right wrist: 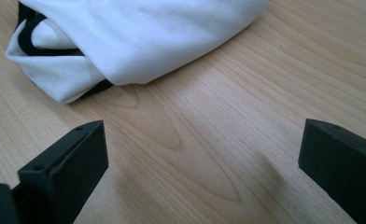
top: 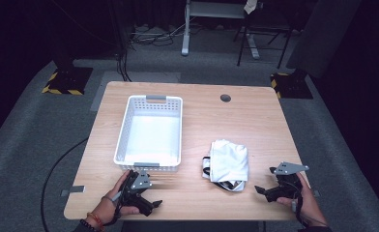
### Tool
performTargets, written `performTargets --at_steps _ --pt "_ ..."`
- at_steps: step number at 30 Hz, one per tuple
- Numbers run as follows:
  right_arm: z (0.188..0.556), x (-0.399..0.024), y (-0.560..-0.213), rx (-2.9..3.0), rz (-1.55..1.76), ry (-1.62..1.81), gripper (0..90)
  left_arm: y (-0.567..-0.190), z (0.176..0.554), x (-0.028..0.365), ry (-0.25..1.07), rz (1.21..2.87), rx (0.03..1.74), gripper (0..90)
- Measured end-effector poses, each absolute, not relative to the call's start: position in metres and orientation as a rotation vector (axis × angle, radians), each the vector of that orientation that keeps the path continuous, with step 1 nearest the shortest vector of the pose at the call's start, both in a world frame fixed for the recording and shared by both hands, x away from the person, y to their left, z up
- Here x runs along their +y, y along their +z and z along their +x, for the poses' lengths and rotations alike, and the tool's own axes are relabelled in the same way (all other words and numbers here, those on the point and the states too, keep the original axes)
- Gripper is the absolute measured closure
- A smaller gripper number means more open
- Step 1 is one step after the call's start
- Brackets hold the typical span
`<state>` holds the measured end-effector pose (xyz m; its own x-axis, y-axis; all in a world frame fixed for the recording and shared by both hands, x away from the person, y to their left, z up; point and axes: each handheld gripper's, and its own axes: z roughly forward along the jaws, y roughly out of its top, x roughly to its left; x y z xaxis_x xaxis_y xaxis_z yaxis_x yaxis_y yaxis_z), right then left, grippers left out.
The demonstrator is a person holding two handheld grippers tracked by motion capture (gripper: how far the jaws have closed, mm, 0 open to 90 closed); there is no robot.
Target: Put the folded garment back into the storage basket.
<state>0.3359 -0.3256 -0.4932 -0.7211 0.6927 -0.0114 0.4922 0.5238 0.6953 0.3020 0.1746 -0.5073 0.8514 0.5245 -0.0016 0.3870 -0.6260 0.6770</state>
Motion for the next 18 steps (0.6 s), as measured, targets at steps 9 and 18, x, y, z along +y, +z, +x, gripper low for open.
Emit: performTargets --at_steps 9,18 --pt "0.336 -0.317 -0.484 2.476 0.951 0.979 2.2 -0.507 0.302 0.175 0.254 2.321 0.659 0.1" --pt "0.34 -0.309 -0.466 2.448 0.875 0.976 2.5 -0.507 0.302 0.175 0.254 2.322 0.659 0.1"
